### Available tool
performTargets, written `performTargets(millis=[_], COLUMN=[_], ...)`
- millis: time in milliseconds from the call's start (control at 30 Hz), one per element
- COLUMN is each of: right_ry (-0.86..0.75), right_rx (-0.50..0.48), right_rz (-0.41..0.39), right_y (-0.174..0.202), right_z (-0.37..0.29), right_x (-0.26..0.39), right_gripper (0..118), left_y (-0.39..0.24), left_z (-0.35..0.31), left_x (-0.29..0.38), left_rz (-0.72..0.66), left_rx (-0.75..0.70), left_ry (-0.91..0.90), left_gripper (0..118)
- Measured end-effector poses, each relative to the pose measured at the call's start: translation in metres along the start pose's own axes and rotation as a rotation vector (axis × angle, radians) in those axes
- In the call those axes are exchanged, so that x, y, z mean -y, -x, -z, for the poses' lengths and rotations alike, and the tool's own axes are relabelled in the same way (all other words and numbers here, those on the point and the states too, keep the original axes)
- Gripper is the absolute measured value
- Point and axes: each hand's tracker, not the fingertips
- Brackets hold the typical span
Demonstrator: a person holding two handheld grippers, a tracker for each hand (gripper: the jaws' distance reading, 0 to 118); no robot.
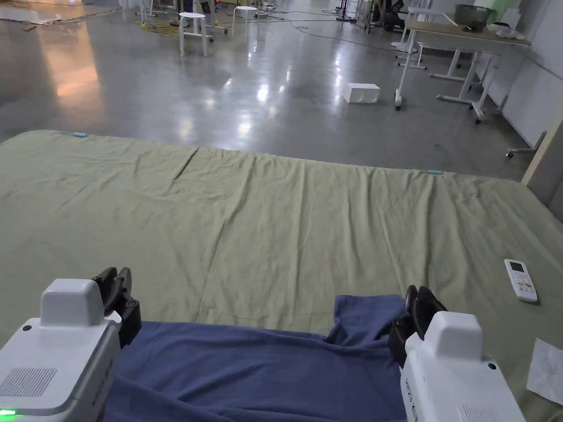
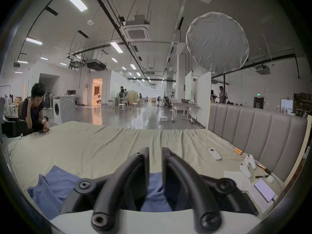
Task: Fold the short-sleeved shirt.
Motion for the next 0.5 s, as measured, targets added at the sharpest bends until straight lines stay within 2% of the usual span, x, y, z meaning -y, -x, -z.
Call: performTargets(millis=[133, 333, 500], right_ry=[-0.015, -0.021, 0.008], right_rx=[0.012, 0.025, 0.022], right_rz=[-0.030, -0.011, -0.026], right_y=[0.008, 0.008, 0.005], right_z=[0.004, 0.013, 0.023], right_x=[-0.005, -0.007, -0.003], right_gripper=[0, 0, 0], left_y=[0.000, 0.011, 0.043], left_z=[-0.003, 0.005, 0.049], left_x=[-0.004, 0.001, 0.018], left_rz=[0.010, 0.006, -0.008], left_rx=[0.007, -0.014, 0.000], left_ry=[-0.020, 0.030, 0.220], left_gripper=[0, 0, 0])
